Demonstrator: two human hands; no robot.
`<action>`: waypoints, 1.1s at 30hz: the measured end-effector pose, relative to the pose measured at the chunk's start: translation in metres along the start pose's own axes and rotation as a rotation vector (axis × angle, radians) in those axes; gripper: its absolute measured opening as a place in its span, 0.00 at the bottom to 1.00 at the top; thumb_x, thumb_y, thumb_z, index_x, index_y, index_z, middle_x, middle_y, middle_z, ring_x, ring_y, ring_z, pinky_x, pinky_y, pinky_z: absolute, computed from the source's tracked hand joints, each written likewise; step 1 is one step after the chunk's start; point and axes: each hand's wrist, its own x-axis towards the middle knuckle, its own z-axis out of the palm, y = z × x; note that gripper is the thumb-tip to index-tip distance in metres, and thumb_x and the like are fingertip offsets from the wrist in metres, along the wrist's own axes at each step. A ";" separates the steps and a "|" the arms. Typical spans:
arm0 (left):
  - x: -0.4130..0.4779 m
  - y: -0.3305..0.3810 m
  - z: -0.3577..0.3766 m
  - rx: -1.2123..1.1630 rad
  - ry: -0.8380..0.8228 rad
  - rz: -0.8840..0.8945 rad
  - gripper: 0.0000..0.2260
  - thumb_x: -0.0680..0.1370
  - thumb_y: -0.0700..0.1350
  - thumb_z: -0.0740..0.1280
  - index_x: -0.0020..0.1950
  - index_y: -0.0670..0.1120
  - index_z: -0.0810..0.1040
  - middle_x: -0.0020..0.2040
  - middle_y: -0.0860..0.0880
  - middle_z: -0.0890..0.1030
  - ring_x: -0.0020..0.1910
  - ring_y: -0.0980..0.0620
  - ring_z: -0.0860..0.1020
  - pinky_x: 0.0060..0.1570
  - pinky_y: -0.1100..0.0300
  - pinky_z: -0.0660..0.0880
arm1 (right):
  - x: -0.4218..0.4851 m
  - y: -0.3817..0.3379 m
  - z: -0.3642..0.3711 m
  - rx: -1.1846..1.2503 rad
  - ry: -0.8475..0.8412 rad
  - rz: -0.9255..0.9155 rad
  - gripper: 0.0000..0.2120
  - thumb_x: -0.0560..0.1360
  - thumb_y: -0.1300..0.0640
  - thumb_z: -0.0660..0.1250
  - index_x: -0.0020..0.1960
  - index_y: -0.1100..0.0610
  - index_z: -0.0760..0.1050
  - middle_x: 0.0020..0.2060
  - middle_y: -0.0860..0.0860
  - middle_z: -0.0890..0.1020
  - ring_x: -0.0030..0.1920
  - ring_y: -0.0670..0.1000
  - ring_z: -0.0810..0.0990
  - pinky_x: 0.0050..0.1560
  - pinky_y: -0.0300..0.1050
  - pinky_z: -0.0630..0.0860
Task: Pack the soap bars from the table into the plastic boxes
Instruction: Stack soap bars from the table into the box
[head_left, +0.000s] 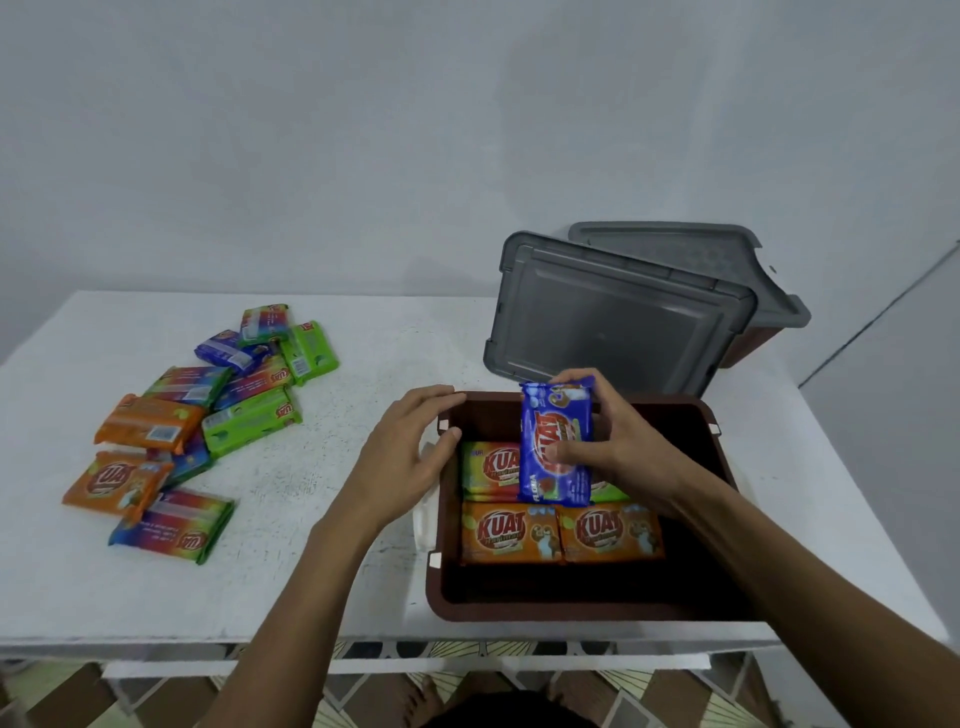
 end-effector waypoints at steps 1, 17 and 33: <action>0.000 -0.001 0.001 0.002 0.003 0.003 0.18 0.78 0.53 0.60 0.68 0.53 0.74 0.67 0.56 0.72 0.66 0.59 0.69 0.64 0.63 0.66 | -0.002 0.002 -0.002 -0.014 0.027 -0.024 0.21 0.71 0.64 0.73 0.57 0.47 0.68 0.57 0.56 0.79 0.52 0.57 0.84 0.46 0.58 0.82; -0.008 -0.001 0.009 0.032 0.033 -0.017 0.20 0.80 0.55 0.56 0.69 0.51 0.74 0.71 0.58 0.69 0.67 0.63 0.67 0.64 0.67 0.63 | -0.030 0.027 0.008 -0.181 0.012 0.049 0.15 0.73 0.60 0.71 0.57 0.50 0.72 0.58 0.49 0.76 0.55 0.49 0.82 0.40 0.46 0.83; -0.010 -0.003 0.013 0.069 0.050 -0.004 0.18 0.82 0.51 0.57 0.70 0.50 0.73 0.72 0.56 0.68 0.63 0.70 0.64 0.56 0.82 0.57 | -0.015 0.050 0.031 -0.835 0.016 0.130 0.20 0.73 0.49 0.73 0.62 0.45 0.71 0.65 0.51 0.75 0.54 0.46 0.77 0.40 0.32 0.77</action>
